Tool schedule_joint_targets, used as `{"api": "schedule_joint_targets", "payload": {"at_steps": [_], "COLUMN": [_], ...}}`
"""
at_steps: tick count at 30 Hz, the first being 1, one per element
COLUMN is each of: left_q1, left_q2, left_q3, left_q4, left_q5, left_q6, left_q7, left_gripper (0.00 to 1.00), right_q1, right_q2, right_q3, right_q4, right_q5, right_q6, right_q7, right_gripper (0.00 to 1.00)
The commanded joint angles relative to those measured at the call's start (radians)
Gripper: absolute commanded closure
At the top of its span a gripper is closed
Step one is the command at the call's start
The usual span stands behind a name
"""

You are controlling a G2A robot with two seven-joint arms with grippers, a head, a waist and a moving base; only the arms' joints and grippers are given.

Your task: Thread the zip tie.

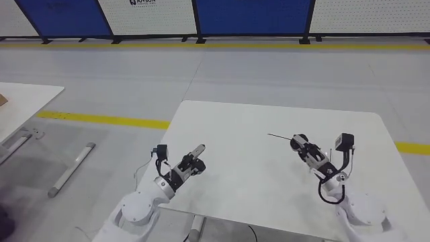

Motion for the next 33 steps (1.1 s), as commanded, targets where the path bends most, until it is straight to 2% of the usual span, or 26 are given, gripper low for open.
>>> {"api": "schedule_joint_targets", "payload": {"at_steps": [1,2,7,9,11,22,23,26,30,33], "left_q1": [-0.012,-0.019,-0.068,-0.094,-0.118,-0.125,-0.132,-0.166,-0.237,-0.237], "left_q2": [-0.002,-0.002,-0.015,-0.019,-0.024,-0.026,-0.030,-0.037,-0.052,-0.052], "left_q3": [0.030,0.044,0.184,0.229,0.255,0.262,0.267,0.299,0.367,0.367], "left_q4": [-0.009,-0.017,-0.044,-0.035,-0.022,-0.014,-0.002,0.022,0.073,0.073], "left_q5": [0.007,0.026,0.145,0.184,0.193,0.184,0.154,0.168,0.177,0.177], "left_q6": [0.007,0.008,0.025,0.042,0.052,0.055,0.059,0.054,0.076,0.076], "left_q7": [-0.013,-0.008,0.043,0.061,0.088,0.103,0.132,0.172,0.201,0.201], "left_gripper": [0.00,0.00,0.00,0.00,0.00,0.00,0.00,0.00,0.00,0.00], "right_q1": [0.006,0.009,0.045,0.059,0.066,0.058,0.057,0.053,0.055,0.055], "right_q2": [-0.008,-0.013,-0.042,-0.051,-0.055,-0.057,-0.058,-0.063,-0.067,-0.067], "right_q3": [-0.033,-0.051,-0.149,-0.167,-0.173,-0.172,-0.172,-0.187,-0.195,-0.195], "right_q4": [-0.003,-0.004,0.020,0.034,0.044,0.039,0.036,0.024,0.019,0.019], "right_q5": [-0.028,-0.031,-0.083,-0.077,-0.071,-0.057,-0.046,-0.061,-0.062,-0.062], "right_q6": [0.014,0.018,0.029,0.031,0.041,0.041,0.039,0.035,0.042,0.042], "right_q7": [-0.027,-0.034,-0.084,-0.084,-0.075,-0.071,-0.059,-0.045,-0.012,-0.012], "right_gripper": [1.00,1.00,1.00,1.00,1.00,1.00,1.00,1.00,1.00,1.00]}}
